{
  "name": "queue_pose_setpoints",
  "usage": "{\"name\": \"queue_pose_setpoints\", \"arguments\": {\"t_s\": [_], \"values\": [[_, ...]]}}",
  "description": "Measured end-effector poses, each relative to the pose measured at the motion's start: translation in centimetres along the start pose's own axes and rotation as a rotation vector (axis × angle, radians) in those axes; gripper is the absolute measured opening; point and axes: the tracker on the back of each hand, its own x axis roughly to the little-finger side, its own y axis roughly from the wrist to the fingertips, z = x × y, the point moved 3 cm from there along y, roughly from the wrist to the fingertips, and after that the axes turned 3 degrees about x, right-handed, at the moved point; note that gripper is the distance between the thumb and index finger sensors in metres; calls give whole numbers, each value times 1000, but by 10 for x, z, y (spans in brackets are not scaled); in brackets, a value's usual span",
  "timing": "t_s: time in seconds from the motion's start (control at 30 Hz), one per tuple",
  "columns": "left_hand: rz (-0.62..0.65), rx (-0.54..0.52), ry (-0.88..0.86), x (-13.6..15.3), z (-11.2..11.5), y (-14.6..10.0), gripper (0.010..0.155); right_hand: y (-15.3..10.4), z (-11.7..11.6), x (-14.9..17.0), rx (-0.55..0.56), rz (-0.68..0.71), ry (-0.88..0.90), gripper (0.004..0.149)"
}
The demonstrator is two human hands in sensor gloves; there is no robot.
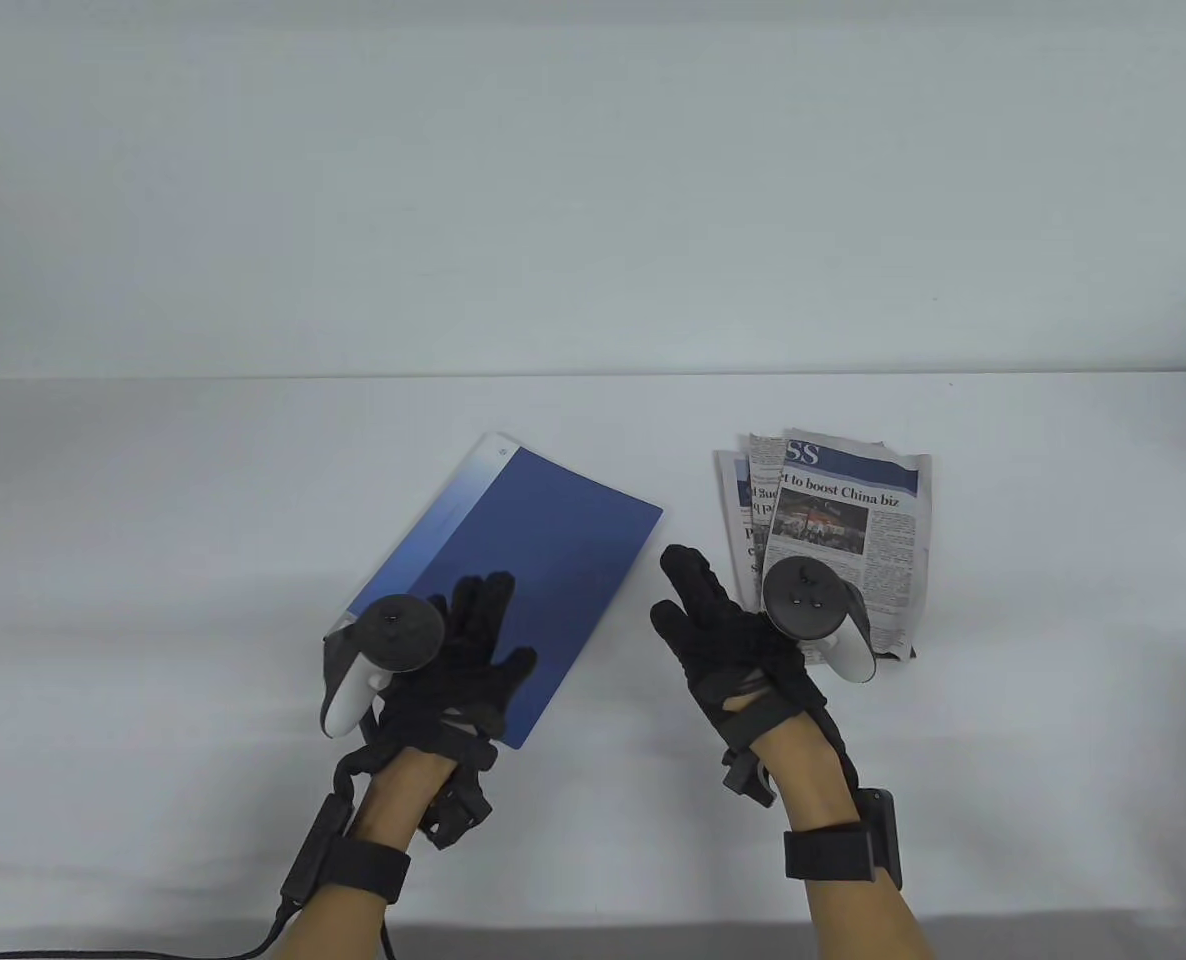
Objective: Insert newspapers into folder
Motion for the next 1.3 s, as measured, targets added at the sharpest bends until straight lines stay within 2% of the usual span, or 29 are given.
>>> {"name": "queue_pose_setpoints", "arguments": {"t_s": [0.03, 0.1, 0.13, 0.2, 0.3, 0.47, 0.57, 0.6, 0.67, 0.8, 0.87, 0.97, 1.03, 1.1, 1.2, 1.3], "values": [[-131, 114, 132, 4, 14, 7, 108, 2, -1, 0, -5, -3, -8, 83], [-170, 215, 163, 10, 34, 20, 112, 4, -3, -1, -15, -10, -26, 82], [-160, 221, 122, 10, 35, 21, 109, 5, -5, -1, -23, -17, -38, 82], [-160, 159, 139, 7, 32, 19, 108, 6, -8, -1, -31, -21, -46, 82], [-166, 132, 196, -1, 36, 20, 98, 7, -13, 2, -55, -36, -52, 82], [-179, -14, 352, -20, 33, 15, 88, 5, -11, 1, -43, -30, -40, 81], [-151, -134, 310, -24, 13, 2, 69, 1, -7, 0, -26, -20, -17, 81], [-163, -216, 301, -23, 3, -6, 63, 0, -5, -1, -21, -17, -13, 81], [-97, -280, 244, -17, -12, -15, 57, -2, -3, -1, -10, -12, -4, 81], [47, -404, 2, -2, -36, -34, 49, -2, 0, 0, -4, -7, 15, 81], [125, -499, -105, 3, -49, -47, 48, -3, 1, 0, 0, -7, 22, 81], [269, -672, -364, 19, -70, -74, 49, -3, 3, 4, 8, -12, 30, 81], [292, -789, -498, 34, -79, -91, 52, -3, 4, 6, 10, -21, 31, 81], [207, -886, -581, 53, -83, -105, 54, -3, 5, 9, 14, -28, 33, 81], [-5, -1034, -698, 88, -84, -124, 56, -4, 6, 12, 18, -40, 37, 81], [-207, -1047, -789, 123, -80, -126, 65, -4, 6, 15, 19, -54, 34, 81]]}}
